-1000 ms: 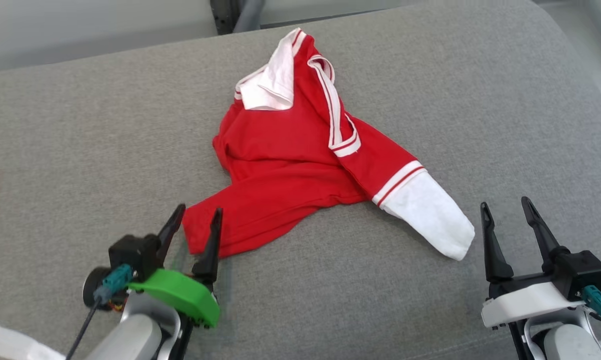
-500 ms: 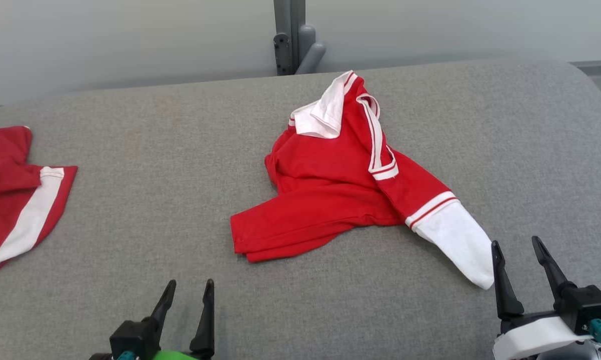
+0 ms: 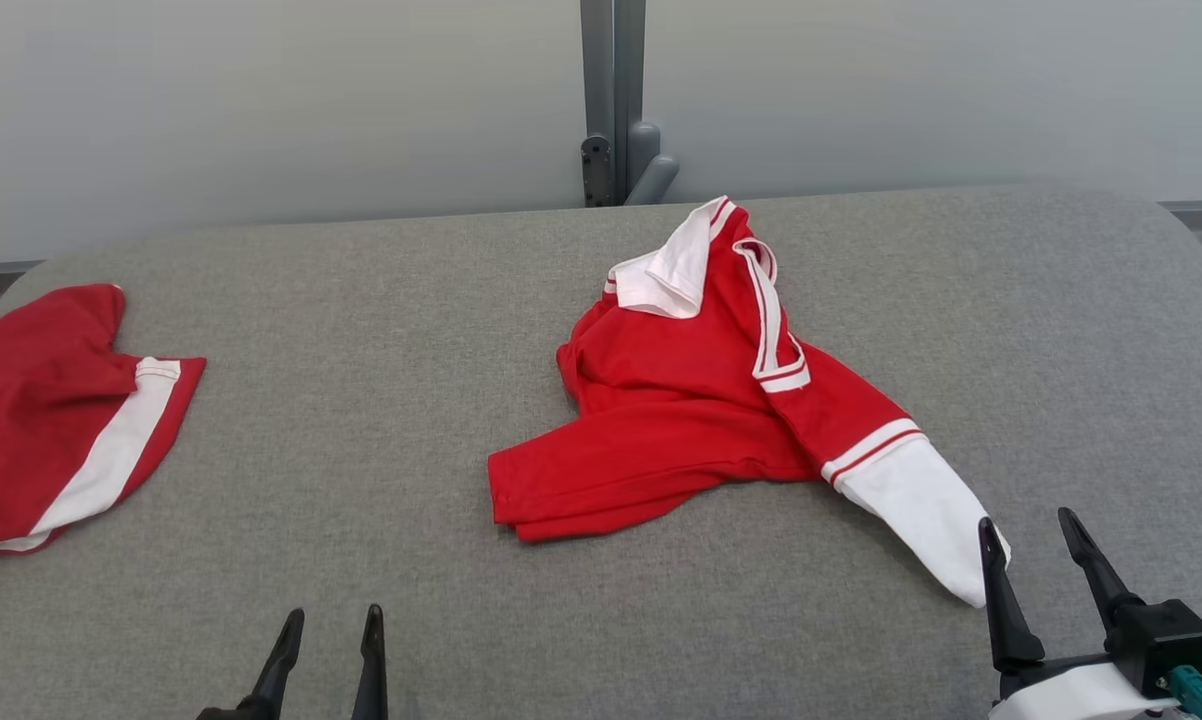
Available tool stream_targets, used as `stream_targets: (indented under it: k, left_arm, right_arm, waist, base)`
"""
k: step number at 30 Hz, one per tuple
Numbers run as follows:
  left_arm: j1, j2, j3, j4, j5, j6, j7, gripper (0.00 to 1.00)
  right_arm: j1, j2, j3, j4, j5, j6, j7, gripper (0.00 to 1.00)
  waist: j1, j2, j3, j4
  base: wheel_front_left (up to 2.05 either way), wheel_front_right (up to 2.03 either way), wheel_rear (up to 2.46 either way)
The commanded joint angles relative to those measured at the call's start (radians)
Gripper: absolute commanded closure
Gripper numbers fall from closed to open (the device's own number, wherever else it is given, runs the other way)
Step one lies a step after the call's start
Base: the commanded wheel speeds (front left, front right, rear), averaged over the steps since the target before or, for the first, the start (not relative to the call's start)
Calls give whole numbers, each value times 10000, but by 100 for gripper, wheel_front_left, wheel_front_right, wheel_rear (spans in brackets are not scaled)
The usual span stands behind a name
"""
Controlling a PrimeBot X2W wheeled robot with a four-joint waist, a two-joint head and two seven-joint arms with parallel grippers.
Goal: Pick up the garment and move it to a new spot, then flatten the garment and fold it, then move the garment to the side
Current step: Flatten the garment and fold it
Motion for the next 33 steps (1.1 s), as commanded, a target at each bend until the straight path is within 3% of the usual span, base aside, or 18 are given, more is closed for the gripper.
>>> stream_targets:
  k: [1, 12, 21, 26, 33]
  left_arm:
    - [182, -75, 93, 12, 95, -100, 0, 0]
    - [345, -739, 1126, 13, 1029, -1011, -1, 0]
    - [267, -1055, 1447, 221, 1345, -1429, -1, 0]
    - [-321, -1152, 1288, 971, 1182, -1555, 1, 0]
    - [-1777, -1284, 815, 2200, 847, -1641, 961, 0]
  right_arm:
    - [72, -30, 7, 22, -72, -7, -31, 0]
    - [-104, -40, 63, 98, 18, -7, -31, 0]
    - [-133, -240, 217, 406, -368, -7, -31, 0]
    - [-459, -689, 785, 1240, -1074, -7, -31, 0]
    - [-1845, -1245, 1793, 3284, -1592, -7, 214, 0]
  waist:
    - [1, 0, -13, -11]
    - [1, 0, 29, 31]
    - [1, 0, 34, -76]
    - [1, 0, 147, -264]
    - [1, 0, 660, -501]
  base:
    - [0, 0, 0]
    - [0, 0, 0]
    - [0, 0, 0]
    - [0, 0, 0]
    - [0, 0, 0]
